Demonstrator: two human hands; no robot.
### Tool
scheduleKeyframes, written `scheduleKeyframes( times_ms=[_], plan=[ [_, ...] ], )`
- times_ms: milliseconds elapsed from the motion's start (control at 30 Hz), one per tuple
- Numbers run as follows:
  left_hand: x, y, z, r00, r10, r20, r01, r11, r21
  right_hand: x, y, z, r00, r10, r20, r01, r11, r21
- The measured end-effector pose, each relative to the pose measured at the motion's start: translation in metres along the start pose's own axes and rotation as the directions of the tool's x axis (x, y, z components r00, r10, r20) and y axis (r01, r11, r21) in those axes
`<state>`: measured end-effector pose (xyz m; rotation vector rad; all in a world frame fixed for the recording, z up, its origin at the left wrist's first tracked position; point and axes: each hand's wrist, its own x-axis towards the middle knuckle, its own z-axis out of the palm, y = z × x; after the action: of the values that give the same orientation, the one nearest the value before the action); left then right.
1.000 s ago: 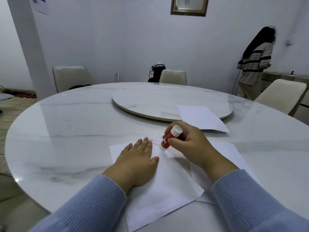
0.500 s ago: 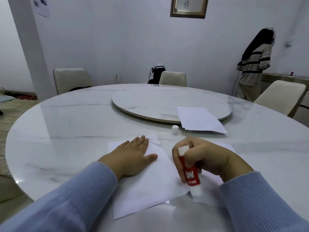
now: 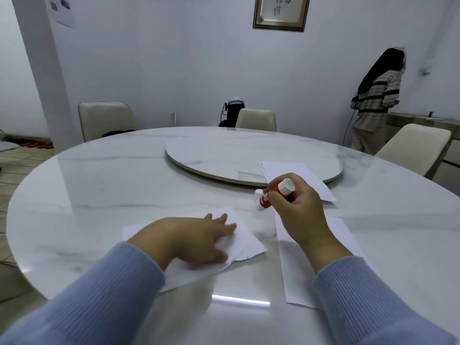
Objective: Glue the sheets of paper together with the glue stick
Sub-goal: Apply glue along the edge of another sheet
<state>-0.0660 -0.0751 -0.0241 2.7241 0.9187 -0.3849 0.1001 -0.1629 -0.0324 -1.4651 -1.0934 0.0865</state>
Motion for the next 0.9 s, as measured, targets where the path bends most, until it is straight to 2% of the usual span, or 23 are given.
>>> scheduleKeyframes(
  times_ms=[100, 167, 267, 433, 533, 667, 767, 833, 900],
  plan=[
    [0.009, 0.006, 0.018, 0.983, -0.100, -0.151, 0.097, 0.995, -0.030, -0.004, 0.000, 0.006, 0.994, 0.011, 0.113, -0.011, 1.000, 0.005],
    [0.012, 0.007, 0.028, 0.988, -0.083, -0.126, 0.084, 0.996, 0.004, -0.006, 0.001, 0.011, 0.979, 0.020, 0.202, -0.015, 1.000, -0.026],
    [0.008, 0.002, 0.028, 0.996, -0.033, -0.081, 0.034, 0.999, 0.017, -0.005, 0.005, 0.018, 0.968, 0.052, 0.247, -0.032, 0.996, -0.082],
    [0.005, 0.005, 0.034, 0.991, -0.030, -0.129, 0.030, 1.000, -0.002, -0.005, 0.005, 0.025, 0.944, 0.069, 0.323, -0.032, 0.992, -0.119],
    [0.005, 0.004, 0.034, 0.989, -0.035, -0.142, 0.035, 0.999, -0.004, -0.005, -0.002, 0.018, 0.946, 0.061, 0.319, -0.018, 0.990, -0.136],
    [0.005, 0.003, 0.034, 0.990, -0.031, -0.140, 0.030, 0.999, -0.010, -0.008, -0.010, 0.008, 0.914, 0.034, 0.405, 0.004, 0.996, -0.095],
    [0.005, 0.002, 0.035, 0.989, -0.029, -0.148, 0.027, 0.999, -0.017, -0.007, -0.006, 0.006, 0.844, 0.101, 0.527, -0.061, 0.994, -0.094],
    [0.004, 0.003, 0.034, 0.988, -0.017, -0.155, 0.016, 1.000, -0.011, -0.007, -0.008, 0.003, 0.811, 0.120, 0.572, -0.135, 0.991, -0.017],
    [0.001, 0.002, 0.029, 0.992, 0.035, -0.118, -0.035, 0.999, 0.002, -0.006, -0.010, -0.001, 0.881, 0.098, 0.464, -0.180, 0.974, 0.136]
  ],
)
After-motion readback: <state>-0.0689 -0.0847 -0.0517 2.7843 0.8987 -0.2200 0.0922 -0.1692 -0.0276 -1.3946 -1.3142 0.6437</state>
